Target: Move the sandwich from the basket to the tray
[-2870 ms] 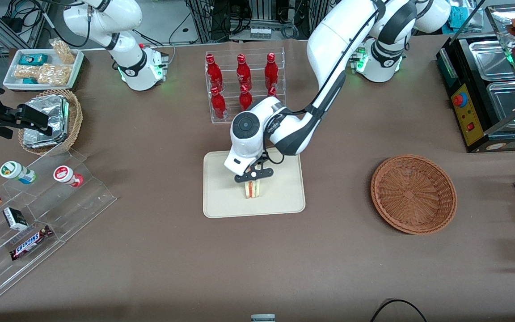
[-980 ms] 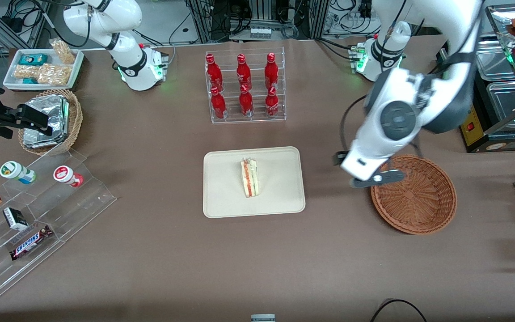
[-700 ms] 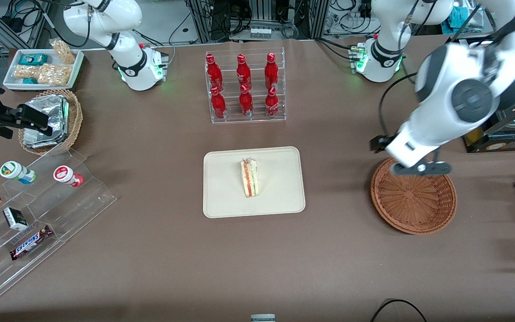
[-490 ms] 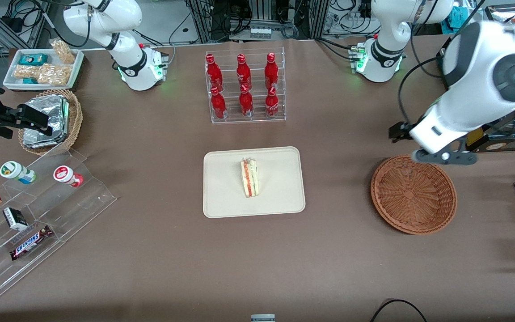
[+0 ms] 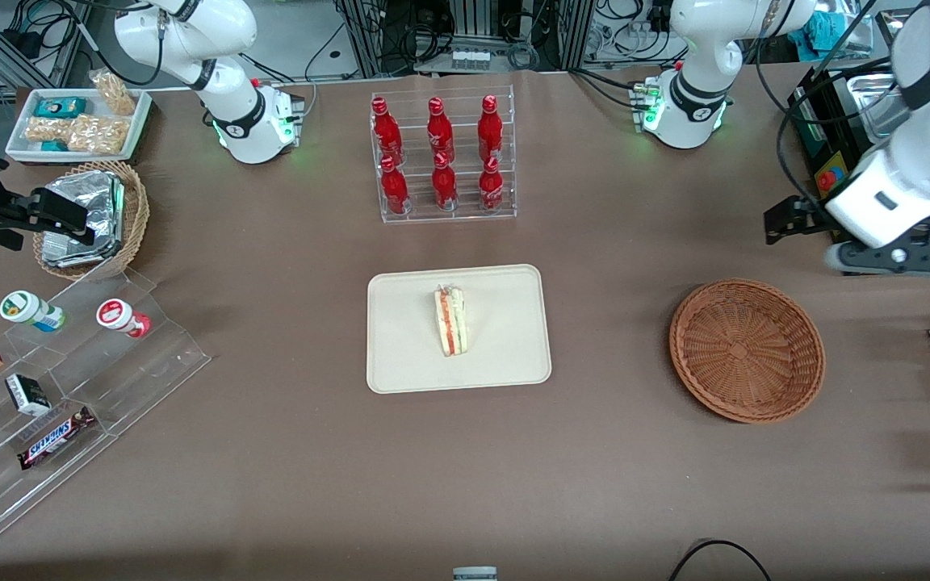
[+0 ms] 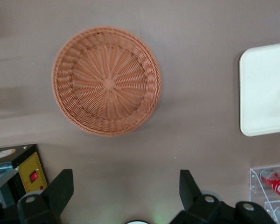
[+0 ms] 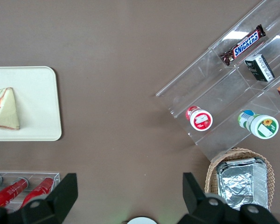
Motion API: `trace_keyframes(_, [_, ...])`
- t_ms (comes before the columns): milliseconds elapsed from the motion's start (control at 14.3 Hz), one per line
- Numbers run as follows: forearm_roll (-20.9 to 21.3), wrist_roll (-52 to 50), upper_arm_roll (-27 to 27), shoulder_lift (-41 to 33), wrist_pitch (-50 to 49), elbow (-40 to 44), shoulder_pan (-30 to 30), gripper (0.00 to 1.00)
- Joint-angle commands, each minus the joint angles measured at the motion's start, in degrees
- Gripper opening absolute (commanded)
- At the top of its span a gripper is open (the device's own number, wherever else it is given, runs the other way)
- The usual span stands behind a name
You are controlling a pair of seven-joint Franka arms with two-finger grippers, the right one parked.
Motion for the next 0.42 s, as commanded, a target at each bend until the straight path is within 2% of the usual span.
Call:
trace_keyframes(0, [0.21, 0.75, -0.96, -0.51, -1.19, 2.56, 1.82, 1.0])
trace_keyframes(350, [-0.23, 0.14, 1.51, -1.65, -1.54, 2.57, 1.73, 1.0])
